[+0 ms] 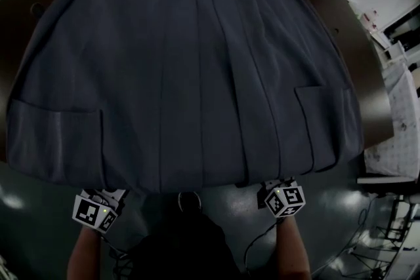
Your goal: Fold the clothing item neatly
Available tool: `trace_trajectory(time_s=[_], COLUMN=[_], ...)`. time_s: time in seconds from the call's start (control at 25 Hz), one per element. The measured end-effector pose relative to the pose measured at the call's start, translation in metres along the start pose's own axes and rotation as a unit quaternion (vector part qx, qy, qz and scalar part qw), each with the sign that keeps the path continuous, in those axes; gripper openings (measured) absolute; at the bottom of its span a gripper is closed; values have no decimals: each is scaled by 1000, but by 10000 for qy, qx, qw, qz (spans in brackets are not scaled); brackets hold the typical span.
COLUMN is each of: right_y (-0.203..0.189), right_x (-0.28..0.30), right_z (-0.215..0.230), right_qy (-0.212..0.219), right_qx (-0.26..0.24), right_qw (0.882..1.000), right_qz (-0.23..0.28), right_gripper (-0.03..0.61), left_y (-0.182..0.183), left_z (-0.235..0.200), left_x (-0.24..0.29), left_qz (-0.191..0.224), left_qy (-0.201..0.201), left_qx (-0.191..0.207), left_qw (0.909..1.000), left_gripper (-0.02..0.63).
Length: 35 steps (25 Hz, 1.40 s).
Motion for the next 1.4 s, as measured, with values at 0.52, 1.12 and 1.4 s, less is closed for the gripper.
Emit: trace_trajectory(time_s=[0.52,1.12,1.4], right_y=[-6,110,190], right_x=[-104,-291,-348], right_z=[-62,-116,-117], right_qy=[-44,160,350], right_qx=[536,208,333], right_qw=[9949,9934,9970], right_qz=[-855,-1115,-612], right_gripper=[6,6,6], left_y=[23,200,275], left_z=[73,172,173], left_x=[-104,-232,-272], left_qz=[-1027,-1109,-955], left_qy=[271,-247,-228], left_qx=[-904,-1214,-1416], left_qw=[9902,9861,9850], left_gripper=[26,28,28])
Point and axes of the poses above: the fingertips, and each gripper's own axes: x forward along the fingers, z to its right, y out of its top, the point moved 2 cm from there along -x, backward along the fingers, and after that the axes turned 14 degrees about -z, right-handed, at the moved point
